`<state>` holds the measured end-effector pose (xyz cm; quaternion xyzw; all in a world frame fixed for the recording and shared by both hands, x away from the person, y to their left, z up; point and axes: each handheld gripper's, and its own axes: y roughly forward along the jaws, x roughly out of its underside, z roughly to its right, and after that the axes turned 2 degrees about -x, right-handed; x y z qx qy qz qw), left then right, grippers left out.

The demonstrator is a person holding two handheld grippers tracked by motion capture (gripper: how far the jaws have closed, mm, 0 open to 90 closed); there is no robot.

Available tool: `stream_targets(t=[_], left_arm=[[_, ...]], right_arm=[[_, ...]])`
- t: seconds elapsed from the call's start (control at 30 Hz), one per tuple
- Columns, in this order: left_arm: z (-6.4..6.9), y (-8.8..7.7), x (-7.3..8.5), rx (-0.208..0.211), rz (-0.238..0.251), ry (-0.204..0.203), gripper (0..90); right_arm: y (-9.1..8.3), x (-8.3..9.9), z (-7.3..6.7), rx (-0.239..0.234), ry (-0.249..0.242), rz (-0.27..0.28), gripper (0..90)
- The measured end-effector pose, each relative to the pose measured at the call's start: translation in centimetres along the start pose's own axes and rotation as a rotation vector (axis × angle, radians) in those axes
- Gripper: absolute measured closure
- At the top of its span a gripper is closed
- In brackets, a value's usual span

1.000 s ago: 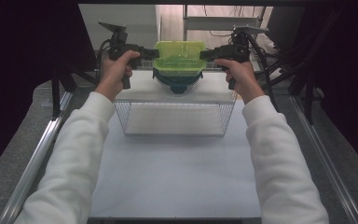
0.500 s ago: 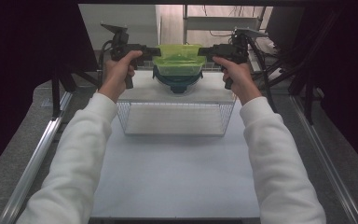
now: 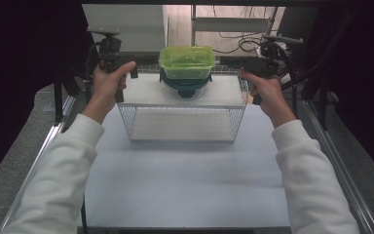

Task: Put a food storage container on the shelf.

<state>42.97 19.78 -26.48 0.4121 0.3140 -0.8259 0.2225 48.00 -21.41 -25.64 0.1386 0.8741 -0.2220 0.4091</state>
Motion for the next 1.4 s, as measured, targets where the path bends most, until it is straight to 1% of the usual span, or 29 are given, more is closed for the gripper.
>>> stream_targets(t=[0.07,0.13,0.17,0.2,0.23,0.27,0.3,0.33,0.4,0.43,0.47,0.5,0.53,0.57,0.6,0.63,0.7,0.77,0.8,0.83,0.9,1.0,1.03,1.17,1.27,1.4], left_arm=[[0.3,-1.0,1.0,0.01,-0.002,0.02,20.6],[0.7,-1.9,2.5,0.0,-0.012,0.063,20.3],[1.0,-2.5,3.5,-0.002,-0.016,0.085,20.3],[1.1,-2.8,4.3,-0.001,-0.017,0.097,20.4],[1.2,-3.2,5.5,-0.005,-0.021,0.109,20.5],[1.3,-3.3,6.3,-0.003,-0.024,0.112,20.6],[1.2,-3.6,7.7,0.004,-0.026,0.111,20.6],[1.2,-3.7,8.5,0.007,-0.026,0.109,20.6],[1.0,-3.8,10.6,0.002,-0.038,0.108,20.8],[0.9,-3.8,11.7,0.001,-0.047,0.107,20.8],[0.7,-3.8,12.7,-0.007,-0.062,0.116,20.8],[0.6,-3.8,14.1,-0.037,-0.076,0.134,20.6],[0.4,-3.7,15.0,-0.052,-0.087,0.143,20.8],[0.2,-3.7,16.3,-0.061,-0.106,0.148,20.8],[0.0,-3.7,17.2,-0.063,-0.116,0.147,20.8],[-0.1,-3.7,18.5,-0.069,-0.13,0.145,20.8],[-0.4,-3.7,20.5,-0.072,-0.156,0.139,20.7],[-0.6,-3.7,21.9,-0.074,-0.179,0.136,20.6],[-0.7,-3.7,22.6,-0.075,-0.191,0.135,20.6],[-0.7,-3.7,23.1,-0.08,-0.208,0.136,20.6],[-0.7,-3.7,23.8,-0.087,-0.217,0.136,20.3],[-0.8,-3.7,24.4,-0.091,-0.226,0.129,20.4],[-0.8,-3.7,24.5,-0.092,-0.227,0.126,20.3],[-0.8,-3.5,24.8,-0.102,-0.235,0.125,20.1],[-1.0,-3.2,24.9,-0.107,-0.241,0.123,19.9],[-1.1,-3.0,24.9,-0.107,-0.246,0.121,19.4]], right_arm=[[-1.1,1.1,-0.4,-0.001,-0.037,-0.002,34.2],[-1.8,2.3,-0.6,-0.001,-0.074,-0.01,34.0],[-2.2,3.1,-0.7,0.006,-0.109,-0.01,33.9],[-2.7,4.1,-0.8,0.013,-0.135,-0.011,32.9],[-3.0,4.8,-0.9,0.02,-0.151,-0.01,32.1],[-3.5,5.9,-0.9,0.039,-0.174,-0.013,30.9],[-3.8,6.6,-0.9,0.047,-0.19,-0.015,30.2],[-4.2,7.6,-0.9,0.061,-0.21,-0.018,29.4],[-4.7,9.1,-0.8,0.085,-0.235,-0.023,28.4],[-4.9,9.9,-0.8,0.091,-0.242,-0.029,27.9],[-5.1,10.7,-0.8,0.1,-0.25,-0.032,27.4],[-5.3,11.5,-0.7,0.107,-0.255,-0.04,26.7],[-5.6,12.6,-0.7,0.114,-0.271,-0.052,26.0],[-5.7,13.2,-0.8,0.12,-0.274,-0.054,25.7],[-6.0,14.2,-0.7,0.127,-0.28,-0.057,25.3],[-6.2,14.9,-0.7,0.132,-0.285,-0.061,25.1],[-6.7,16.8,-0.4,0.151,-0.288,-0.07,24.8],[-6.9,18.3,0.0,0.163,-0.287,-0.089,24.4],[-7.0,19.2,0.2,0.172,-0.295,-0.104,24.0],[-7.0,19.9,0.4,0.186,-0.309,-0.12,23.6],[-7.0,21.2,0.7,0.214,-0.31,-0.151,23.1],[-6.9,22.4,1.0,0.224,-0.299,-0.171,22.8],[-6.9,22.6,1.1,0.23,-0.306,-0.178,22.8],[-6.5,23.2,1.3,0.237,-0.3,-0.191,22.4],[-6.3,23.4,1.4,0.248,-0.319,-0.211,21.5],[-6.3,23.3,1.5,0.254,-0.32,-0.208,20.6]])
